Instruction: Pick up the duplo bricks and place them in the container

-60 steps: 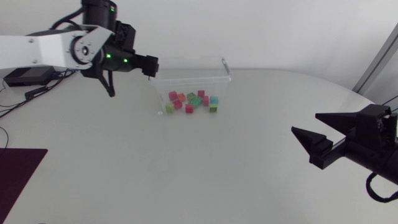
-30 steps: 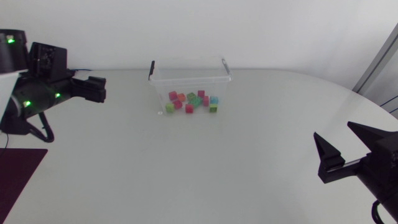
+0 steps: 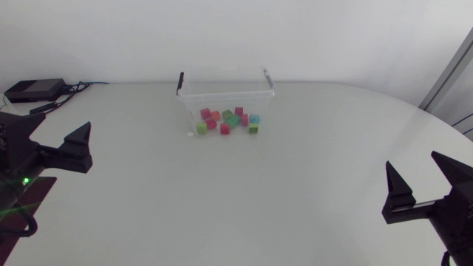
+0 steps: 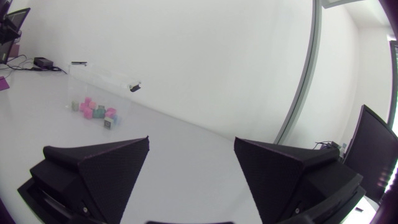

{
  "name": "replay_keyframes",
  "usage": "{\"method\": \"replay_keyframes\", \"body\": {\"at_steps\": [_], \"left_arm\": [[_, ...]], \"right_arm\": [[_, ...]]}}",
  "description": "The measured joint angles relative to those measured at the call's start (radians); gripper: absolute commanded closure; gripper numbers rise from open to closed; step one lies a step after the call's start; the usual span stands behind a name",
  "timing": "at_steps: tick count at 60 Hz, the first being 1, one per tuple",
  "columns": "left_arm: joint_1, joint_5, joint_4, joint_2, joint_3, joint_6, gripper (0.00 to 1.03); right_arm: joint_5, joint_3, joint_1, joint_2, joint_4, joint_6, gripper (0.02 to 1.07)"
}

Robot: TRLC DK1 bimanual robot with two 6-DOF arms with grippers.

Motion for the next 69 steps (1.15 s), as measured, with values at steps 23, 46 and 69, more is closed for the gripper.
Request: {"method": "replay_keyframes", "body": {"at_steps": [23,46,69], "left_arm": [[0.026,0.040,-0.026,-0.212,-0.139,-0.071,0.05],[0.051,0.106,-0.060,-0.414,-0.277,-0.195,0.05],[0.063,0.134,-0.079,-0.519,-0.353,-0.267,0.05]], "right_arm": [[0.048,-0.032,0.050,0.000,0.008,0.089,0.07],[0.096,-0.060,0.105,0.000,0.051,0.233,0.07],[0.115,-0.065,0.131,0.000,0.064,0.314,0.07]]}}
